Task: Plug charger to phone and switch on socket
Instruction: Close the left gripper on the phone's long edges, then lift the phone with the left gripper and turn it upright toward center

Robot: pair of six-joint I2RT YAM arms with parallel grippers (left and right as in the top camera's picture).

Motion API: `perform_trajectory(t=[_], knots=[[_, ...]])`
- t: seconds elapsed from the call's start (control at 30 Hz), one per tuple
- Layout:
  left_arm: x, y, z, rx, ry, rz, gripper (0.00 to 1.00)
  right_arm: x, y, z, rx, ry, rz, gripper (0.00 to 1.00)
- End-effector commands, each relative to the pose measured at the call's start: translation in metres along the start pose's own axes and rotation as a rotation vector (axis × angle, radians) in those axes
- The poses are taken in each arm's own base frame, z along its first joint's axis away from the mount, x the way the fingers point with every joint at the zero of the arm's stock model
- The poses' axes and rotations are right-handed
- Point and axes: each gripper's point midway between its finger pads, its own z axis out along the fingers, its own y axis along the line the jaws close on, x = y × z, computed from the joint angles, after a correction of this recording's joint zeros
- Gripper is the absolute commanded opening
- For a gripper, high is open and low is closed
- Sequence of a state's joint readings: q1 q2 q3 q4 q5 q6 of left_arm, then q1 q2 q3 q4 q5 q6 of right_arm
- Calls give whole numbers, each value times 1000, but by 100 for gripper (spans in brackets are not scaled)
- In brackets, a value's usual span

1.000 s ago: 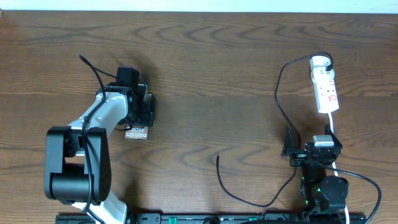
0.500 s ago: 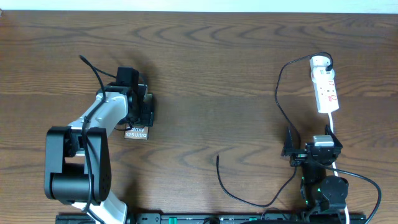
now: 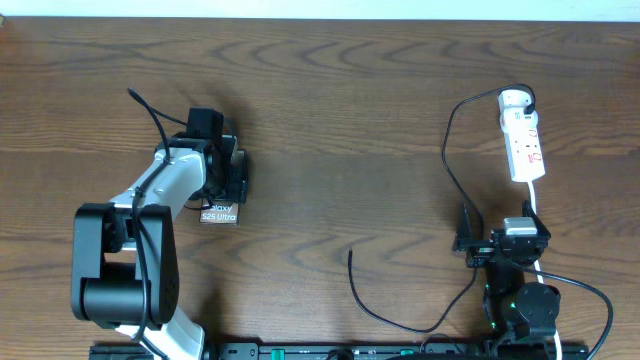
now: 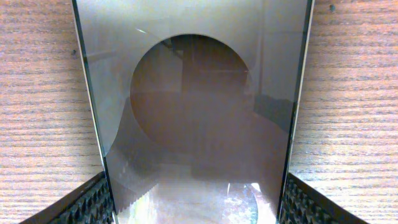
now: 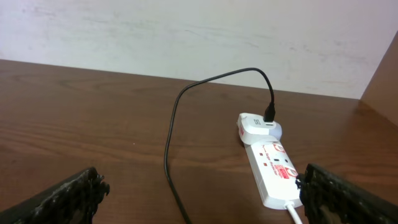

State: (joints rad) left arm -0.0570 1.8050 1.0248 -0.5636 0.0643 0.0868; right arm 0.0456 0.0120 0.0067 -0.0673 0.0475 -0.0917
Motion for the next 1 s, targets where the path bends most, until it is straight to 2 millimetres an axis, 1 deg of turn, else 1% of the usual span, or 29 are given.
perform_trajectory(t=[0.0, 0.43, 0.63, 0.8, 0.87, 0.93, 0.97], knots=[[12, 0, 9, -1, 41, 9, 7, 0, 2, 0, -10, 0, -11, 99], [10, 0, 9, -1, 36, 10, 7, 0, 2, 0, -10, 0, -11, 99], [1, 0, 1, -1, 11, 5, 7, 0, 2, 0, -10, 0, -11, 99], [-10, -2, -17, 14, -19, -2, 7, 0, 2, 0, -10, 0, -11, 99], [-16, -9, -27, 52, -45, -1, 7, 0, 2, 0, -10, 0, -11, 99], [-25, -18, -41, 105, -89, -14, 7, 0, 2, 0, -10, 0, -11, 99], [-33, -24, -54, 141, -130, -39, 7, 0, 2, 0, -10, 0, -11, 99]])
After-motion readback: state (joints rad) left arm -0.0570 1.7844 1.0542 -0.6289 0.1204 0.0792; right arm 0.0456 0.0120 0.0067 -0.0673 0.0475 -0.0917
